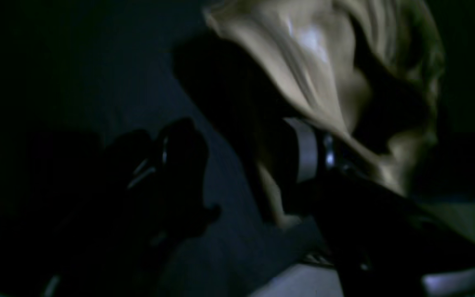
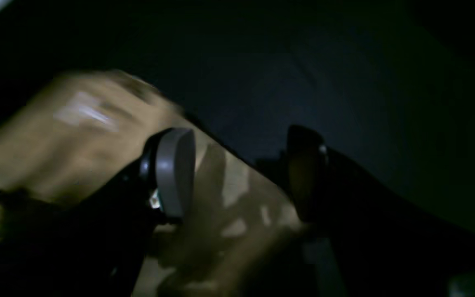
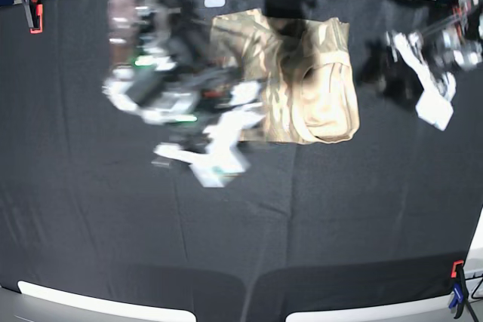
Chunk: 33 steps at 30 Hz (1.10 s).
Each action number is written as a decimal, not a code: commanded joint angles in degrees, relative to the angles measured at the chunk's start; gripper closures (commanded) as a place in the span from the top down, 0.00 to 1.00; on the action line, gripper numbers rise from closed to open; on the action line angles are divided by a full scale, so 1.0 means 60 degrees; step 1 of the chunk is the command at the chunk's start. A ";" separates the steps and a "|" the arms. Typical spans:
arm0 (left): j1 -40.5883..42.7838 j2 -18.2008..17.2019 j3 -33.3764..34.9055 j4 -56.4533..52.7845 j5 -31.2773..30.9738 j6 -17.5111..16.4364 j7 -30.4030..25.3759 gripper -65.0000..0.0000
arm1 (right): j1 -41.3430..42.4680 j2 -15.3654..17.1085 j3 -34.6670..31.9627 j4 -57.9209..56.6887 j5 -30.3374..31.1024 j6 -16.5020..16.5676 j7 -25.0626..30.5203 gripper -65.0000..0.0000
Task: Layout the t-shirt on the table in an organized manner, then fold the t-shirt properly
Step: 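Lift the shirt end with the right gripper and fold it over toward the left gripper, then release the shirt and pull both grippers back from the bundle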
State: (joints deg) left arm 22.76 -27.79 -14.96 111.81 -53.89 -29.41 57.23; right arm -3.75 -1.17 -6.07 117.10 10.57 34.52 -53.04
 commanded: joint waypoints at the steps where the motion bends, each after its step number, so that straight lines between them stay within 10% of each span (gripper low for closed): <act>1: 0.0149 -0.0131 -0.0073 0.0313 -0.0375 -0.0153 -0.0182 0.47 | 0.0106 0.0120 0.0280 0.0178 0.0321 -0.0007 0.0259 0.53; 13: 0.1472 -0.0004 -0.0069 0.0565 -0.1351 -0.0182 0.0033 0.47 | -0.0517 0.0962 0.2728 0.0178 0.1577 0.0004 0.0113 0.53; 33: 0.1472 0.0743 -0.0069 0.0561 -0.2856 -0.0543 0.0459 0.47 | -0.0517 0.0965 0.2758 0.0178 0.2073 0.0015 0.0102 0.53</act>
State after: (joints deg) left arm 31.57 -22.72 -15.03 114.26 -69.34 -32.01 60.49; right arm -7.62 4.47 10.33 117.10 22.15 34.52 -53.71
